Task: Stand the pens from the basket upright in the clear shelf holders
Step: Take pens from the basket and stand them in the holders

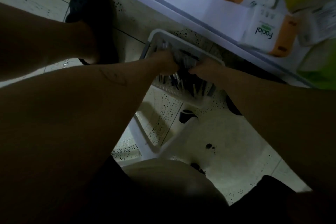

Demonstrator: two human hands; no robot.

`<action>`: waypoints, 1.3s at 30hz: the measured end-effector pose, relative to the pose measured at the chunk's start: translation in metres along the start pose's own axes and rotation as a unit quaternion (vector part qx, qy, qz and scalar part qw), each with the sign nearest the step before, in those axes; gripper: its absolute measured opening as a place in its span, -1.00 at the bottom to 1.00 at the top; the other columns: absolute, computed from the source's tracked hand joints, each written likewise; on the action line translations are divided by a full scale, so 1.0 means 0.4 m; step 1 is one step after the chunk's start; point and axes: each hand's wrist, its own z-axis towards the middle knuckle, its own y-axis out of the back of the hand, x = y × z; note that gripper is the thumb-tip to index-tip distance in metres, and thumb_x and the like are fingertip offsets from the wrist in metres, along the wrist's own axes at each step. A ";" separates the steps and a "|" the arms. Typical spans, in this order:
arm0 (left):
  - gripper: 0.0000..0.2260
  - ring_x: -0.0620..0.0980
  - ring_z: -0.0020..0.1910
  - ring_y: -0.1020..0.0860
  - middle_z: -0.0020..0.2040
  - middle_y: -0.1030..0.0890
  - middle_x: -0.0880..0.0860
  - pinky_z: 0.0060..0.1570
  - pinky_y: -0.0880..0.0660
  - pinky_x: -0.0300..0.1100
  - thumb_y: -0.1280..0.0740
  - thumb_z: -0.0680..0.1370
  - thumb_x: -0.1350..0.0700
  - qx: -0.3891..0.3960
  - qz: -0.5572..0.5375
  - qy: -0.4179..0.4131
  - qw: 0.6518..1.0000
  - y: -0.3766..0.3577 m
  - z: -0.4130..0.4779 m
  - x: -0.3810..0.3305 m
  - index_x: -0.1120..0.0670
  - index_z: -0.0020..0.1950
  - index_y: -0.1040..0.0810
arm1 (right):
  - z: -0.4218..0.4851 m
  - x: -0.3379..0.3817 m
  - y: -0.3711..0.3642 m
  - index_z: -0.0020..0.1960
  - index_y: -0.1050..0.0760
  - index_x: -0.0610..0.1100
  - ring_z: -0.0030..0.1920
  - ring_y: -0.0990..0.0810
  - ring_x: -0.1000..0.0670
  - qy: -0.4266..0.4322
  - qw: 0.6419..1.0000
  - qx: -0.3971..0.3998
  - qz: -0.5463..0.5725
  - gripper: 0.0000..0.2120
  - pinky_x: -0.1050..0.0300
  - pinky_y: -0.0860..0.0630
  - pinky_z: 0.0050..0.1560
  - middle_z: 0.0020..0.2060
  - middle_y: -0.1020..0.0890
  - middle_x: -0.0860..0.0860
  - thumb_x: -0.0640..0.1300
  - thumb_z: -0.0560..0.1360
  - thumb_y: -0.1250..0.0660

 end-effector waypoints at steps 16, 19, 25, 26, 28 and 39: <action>-0.72 0.03 0.20 -0.43 0.25 -0.48 0.14 0.10 -0.36 -0.22 -0.18 0.63 0.18 0.035 -0.059 -0.007 0.998 -0.038 0.038 0.005 0.14 0.34 -0.42 | 0.040 -0.026 -0.081 -0.18 -0.37 -0.13 -0.26 -0.38 0.04 -0.035 0.996 0.056 0.064 -0.83 0.25 -0.38 -0.26 -0.27 -0.40 -0.01 -0.17 0.59 -0.22; -0.67 0.09 0.32 -0.38 0.35 -0.42 0.17 0.15 -0.32 -0.21 -0.16 0.64 0.20 0.046 -0.057 -0.016 0.997 -0.039 0.043 0.000 0.14 0.42 -0.35 | 0.048 -0.023 -0.085 -0.18 -0.37 -0.15 -0.19 -0.39 0.03 -0.024 0.998 0.035 0.040 -0.81 0.23 -0.42 -0.14 -0.26 -0.39 0.00 -0.15 0.61 -0.18; -0.82 -0.01 -0.07 -0.49 0.02 -0.55 0.10 -0.08 -0.44 -0.19 -0.19 0.63 0.11 0.007 -0.048 0.003 0.999 -0.049 0.074 0.032 0.11 0.19 -0.48 | 0.036 -0.025 -0.063 -0.32 -0.25 0.01 -0.28 -0.37 0.08 0.013 1.000 -0.009 0.016 -0.68 0.35 -0.33 -0.34 -0.33 -0.35 0.10 -0.12 0.57 -0.25; -0.83 -0.01 -0.10 -0.49 0.01 -0.56 0.11 -0.11 -0.45 -0.18 -0.21 0.63 0.09 -0.008 -0.045 0.009 0.999 -0.050 0.077 0.034 0.11 0.16 -0.48 | 0.027 -0.023 -0.062 -0.31 -0.27 -0.01 -0.25 -0.41 0.07 0.021 0.999 -0.027 0.030 -0.69 0.37 -0.37 -0.28 -0.32 -0.38 0.09 -0.14 0.56 -0.28; -0.82 0.00 -0.11 -0.50 -0.02 -0.55 0.10 -0.15 -0.46 -0.18 -0.24 0.61 0.08 -0.048 -0.025 0.015 0.998 -0.051 0.085 0.032 0.12 0.17 -0.47 | 0.027 -0.025 -0.067 -0.23 -0.44 -0.15 -0.14 -0.54 -0.02 0.029 0.993 -0.070 0.089 -0.82 0.22 -0.54 -0.07 -0.23 -0.55 -0.03 -0.15 0.50 -0.39; -0.88 0.14 -0.03 -0.61 -0.14 -0.57 0.11 -0.01 -0.60 0.02 -0.25 0.61 0.19 -0.170 -0.112 0.000 0.979 -0.001 0.022 0.033 0.14 -0.13 -0.49 | -0.023 -0.027 -0.083 -0.06 -0.54 -0.24 -0.04 -0.64 -0.17 -0.007 0.977 -0.107 0.185 -0.83 -0.10 -0.63 -0.02 -0.04 -0.64 -0.21 -0.32 0.39 -0.47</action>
